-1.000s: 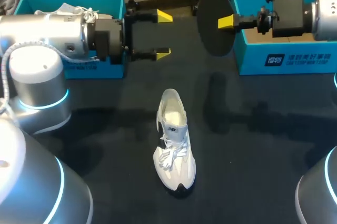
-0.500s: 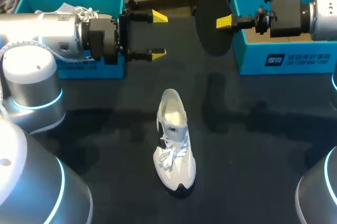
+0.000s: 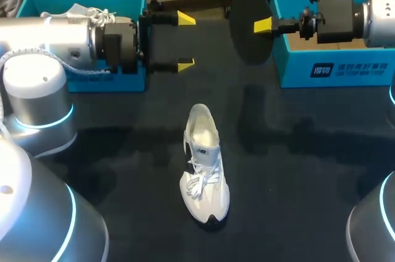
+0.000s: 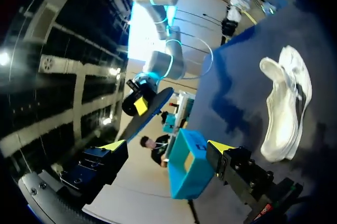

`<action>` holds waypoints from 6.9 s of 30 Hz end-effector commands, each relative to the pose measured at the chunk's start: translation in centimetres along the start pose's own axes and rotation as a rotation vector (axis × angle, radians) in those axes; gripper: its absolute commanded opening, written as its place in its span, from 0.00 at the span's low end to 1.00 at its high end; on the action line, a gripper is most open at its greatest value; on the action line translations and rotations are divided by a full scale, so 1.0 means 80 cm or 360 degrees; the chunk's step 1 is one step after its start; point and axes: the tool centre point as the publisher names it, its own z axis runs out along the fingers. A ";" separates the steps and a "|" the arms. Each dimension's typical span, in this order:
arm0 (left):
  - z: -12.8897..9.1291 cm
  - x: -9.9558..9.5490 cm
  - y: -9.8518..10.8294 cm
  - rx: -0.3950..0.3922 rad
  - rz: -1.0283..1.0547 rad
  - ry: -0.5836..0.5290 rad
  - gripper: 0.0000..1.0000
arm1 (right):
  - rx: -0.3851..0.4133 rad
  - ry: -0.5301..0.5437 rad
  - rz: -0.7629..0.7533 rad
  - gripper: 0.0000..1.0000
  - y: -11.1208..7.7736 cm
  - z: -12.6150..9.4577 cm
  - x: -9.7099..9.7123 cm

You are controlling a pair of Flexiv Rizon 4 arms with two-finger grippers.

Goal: Take the shoe out of the shoebox, open the shoe tongue, remove and reinsert the insole, then place the shoe into the shoebox

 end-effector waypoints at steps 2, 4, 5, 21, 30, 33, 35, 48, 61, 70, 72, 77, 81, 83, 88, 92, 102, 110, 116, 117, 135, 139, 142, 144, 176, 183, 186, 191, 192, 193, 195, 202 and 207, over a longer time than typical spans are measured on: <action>-0.011 0.005 -0.013 -0.0038 -0.0286 0.0103 1.00 | -0.0084 0.0049 -0.0209 0.00 -0.003 0.015 -0.009; -0.015 0.009 -0.012 -0.0041 -0.0390 0.0128 1.00 | -0.0104 0.0057 -0.0297 0.00 -0.005 0.019 -0.016; -0.018 0.012 -0.011 -0.0050 -0.0420 0.0159 1.00 | -0.0103 0.0042 -0.0332 0.00 -0.005 0.023 -0.016; -0.047 0.078 -0.005 -0.0147 -0.0865 0.0325 1.00 | -0.0095 0.0067 -0.0586 0.00 -0.028 0.074 -0.029; -0.063 0.138 -0.008 -0.0251 -0.1010 0.0423 1.00 | -0.0095 0.0067 -0.0586 0.00 -0.028 0.074 -0.029; -0.071 0.156 -0.008 -0.0318 -0.1058 0.0476 1.00 | -0.0095 0.0067 -0.0586 0.00 -0.028 0.074 -0.029; -0.074 0.161 -0.009 -0.0354 -0.1076 0.0499 1.00 | -0.0095 0.0067 -0.0586 0.00 -0.028 0.074 -0.029; -0.087 0.170 -0.013 -0.0475 -0.1256 0.0587 1.00 | -0.0142 0.0039 -0.0687 0.00 -0.070 0.087 -0.048; -0.082 0.202 -0.012 -0.0573 -0.1315 0.0738 1.00 | -0.0111 0.0058 -0.0681 0.00 -0.109 0.114 -0.063; -0.082 0.217 -0.014 -0.0656 -0.1356 0.0769 1.00 | -0.0088 0.0089 -0.0649 0.00 -0.121 0.127 -0.071; -0.082 0.217 -0.014 -0.0656 -0.1356 0.0769 1.00 | -0.0097 0.0098 -0.0657 0.00 -0.122 0.127 -0.071; -0.082 0.217 -0.014 -0.0656 -0.1356 0.0769 1.00 | -0.0104 0.0103 -0.0667 0.00 -0.123 0.128 -0.070; -0.082 0.217 -0.014 -0.0656 -0.1356 0.0769 1.00 | -0.0112 0.0111 -0.0672 0.00 -0.126 0.130 -0.071; -0.079 0.209 -0.018 -0.0654 -0.1355 0.0763 1.00 | -0.0114 0.0110 -0.0674 0.00 -0.126 0.130 -0.072; -0.068 0.206 -0.030 -0.0708 -0.1330 0.0832 1.00 | -0.0122 0.0087 -0.0700 0.00 -0.128 0.131 -0.072; -0.066 0.213 -0.029 -0.0761 -0.1361 0.0846 1.00 | -0.0135 0.0082 -0.0706 0.00 -0.134 0.132 -0.075; -0.061 0.215 -0.029 -0.0842 -0.1392 0.0831 1.00 | -0.0140 0.0088 -0.0704 0.00 -0.146 0.139 -0.082; -0.061 0.215 -0.029 -0.0842 -0.1392 0.0831 1.00 | -0.0140 0.0088 -0.0704 0.00 -0.146 0.139 -0.082; -0.061 0.215 -0.029 -0.0842 -0.1392 0.0831 1.00 | -0.0140 0.0088 -0.0704 0.00 -0.146 0.139 -0.082; -0.061 0.215 -0.029 -0.0842 -0.1392 0.0831 1.00 | -0.0140 0.0088 -0.0704 0.00 -0.146 0.139 -0.082; -0.051 0.243 0.001 -0.0909 -0.1516 0.1031 1.00 | -0.0125 0.0117 -0.0666 0.00 -0.145 0.142 -0.108; -0.050 0.247 0.010 -0.0904 -0.1519 0.1051 1.00 | -0.0102 0.0129 -0.0654 0.00 -0.143 0.146 -0.114; -0.048 0.252 0.019 -0.0930 -0.1531 0.1081 1.00 | -0.0084 0.0145 -0.0635 0.00 -0.141 0.152 -0.120; -0.047 0.252 0.020 -0.0939 -0.1532 0.1079 1.00 | -0.0078 0.0153 -0.0627 0.00 -0.141 0.155 -0.123; -0.051 0.261 0.022 -0.1041 -0.1590 0.1031 1.00 | -0.0116 0.0207 -0.0549 0.00 -0.184 0.183 -0.142; -0.051 0.261 0.022 -0.1041 -0.1590 0.1031 1.00 | -0.0116 0.0207 -0.0549 0.00 -0.184 0.183 -0.142; -0.051 0.261 0.022 -0.1041 -0.1590 0.1031 1.00 | -0.0116 0.0207 -0.0549 0.00 -0.184 0.183 -0.142; -0.051 0.261 0.022 -0.1041 -0.1590 0.1031 1.00 | -0.0114 0.0204 -0.0551 0.00 -0.184 0.183 -0.144; -0.051 0.261 0.022 -0.1041 -0.1590 0.1031 1.00 | -0.0119 0.0206 -0.0550 0.00 -0.184 0.182 -0.145; -0.051 0.261 0.022 -0.1041 -0.1590 0.1031 1.00 | -0.0125 0.0207 -0.0553 0.00 -0.184 0.182 -0.145; -0.051 0.261 0.022 -0.1041 -0.1590 0.1031 1.00 | -0.0132 0.0210 -0.0557 0.00 -0.185 0.181 -0.147; -0.051 0.261 0.022 -0.1041 -0.1590 0.1031 1.00 | -0.0156 0.0233 -0.0583 0.00 -0.190 0.179 -0.153; -0.051 0.261 0.022 -0.1041 -0.1590 0.1031 1.00 | -0.0145 0.0246 -0.0588 0.00 -0.193 0.180 -0.157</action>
